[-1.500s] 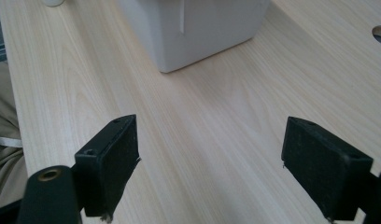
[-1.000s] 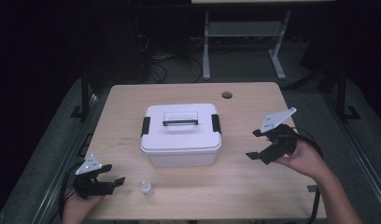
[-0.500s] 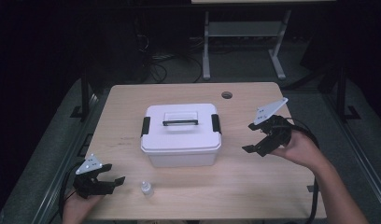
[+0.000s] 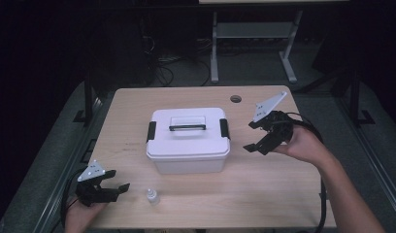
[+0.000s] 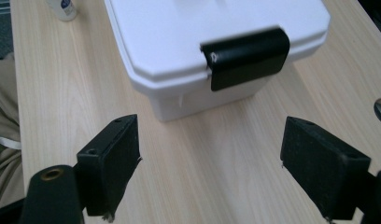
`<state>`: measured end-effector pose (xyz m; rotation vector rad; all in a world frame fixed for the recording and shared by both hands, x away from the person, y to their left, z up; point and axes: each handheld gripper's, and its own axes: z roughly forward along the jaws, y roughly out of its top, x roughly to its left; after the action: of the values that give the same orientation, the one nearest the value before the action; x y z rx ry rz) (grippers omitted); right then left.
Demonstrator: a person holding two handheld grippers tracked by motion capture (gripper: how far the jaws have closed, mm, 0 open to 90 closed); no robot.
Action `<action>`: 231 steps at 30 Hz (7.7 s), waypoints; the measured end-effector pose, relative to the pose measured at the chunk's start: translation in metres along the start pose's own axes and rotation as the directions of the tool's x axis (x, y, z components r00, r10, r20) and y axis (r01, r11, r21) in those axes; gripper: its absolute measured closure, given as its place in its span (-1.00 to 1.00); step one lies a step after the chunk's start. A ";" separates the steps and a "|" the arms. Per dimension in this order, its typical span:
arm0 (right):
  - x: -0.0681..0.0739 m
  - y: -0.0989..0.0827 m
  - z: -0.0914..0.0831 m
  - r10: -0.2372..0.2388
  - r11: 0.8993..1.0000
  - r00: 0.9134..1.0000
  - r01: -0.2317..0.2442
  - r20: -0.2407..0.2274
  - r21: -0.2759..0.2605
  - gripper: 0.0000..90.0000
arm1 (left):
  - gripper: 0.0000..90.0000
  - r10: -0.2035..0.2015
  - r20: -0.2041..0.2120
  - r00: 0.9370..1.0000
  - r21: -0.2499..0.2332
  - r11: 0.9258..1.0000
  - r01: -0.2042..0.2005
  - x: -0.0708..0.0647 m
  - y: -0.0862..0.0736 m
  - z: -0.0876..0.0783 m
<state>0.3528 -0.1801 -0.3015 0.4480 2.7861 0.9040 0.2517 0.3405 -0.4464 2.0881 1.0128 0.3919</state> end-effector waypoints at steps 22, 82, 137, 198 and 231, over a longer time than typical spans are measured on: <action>-0.005 0.051 0.015 -0.089 0.995 0.995 0.091 -0.051 0.035 -0.54 | -0.55 -0.001 -0.001 1.000 0.007 1.000 0.001 0.001 -0.002 0.000; 0.001 0.157 0.100 -0.249 0.957 0.954 0.269 -0.166 0.109 0.75 | -0.50 -0.008 0.001 1.000 -0.005 1.000 0.008 0.008 -0.003 -0.003; -0.013 0.162 0.087 -0.185 0.978 0.966 0.198 -0.180 0.058 0.87 | -0.50 -0.016 0.006 1.000 -0.002 1.000 0.016 0.011 -0.004 -0.003; -0.015 0.071 -0.054 -0.102 0.995 0.995 0.102 -0.015 -0.013 0.87 | -0.50 -0.002 -0.001 1.000 0.029 1.000 0.002 0.007 -0.002 0.002; -0.017 -0.009 -0.090 0.003 1.000 0.999 -0.004 0.045 0.011 0.87 | -0.50 0.001 -0.005 1.000 0.042 0.999 -0.001 0.005 -0.002 0.004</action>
<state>0.3431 -0.2416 -0.2334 0.4694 2.7519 0.8686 0.2561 0.3433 -0.4507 2.1258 1.0310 0.3797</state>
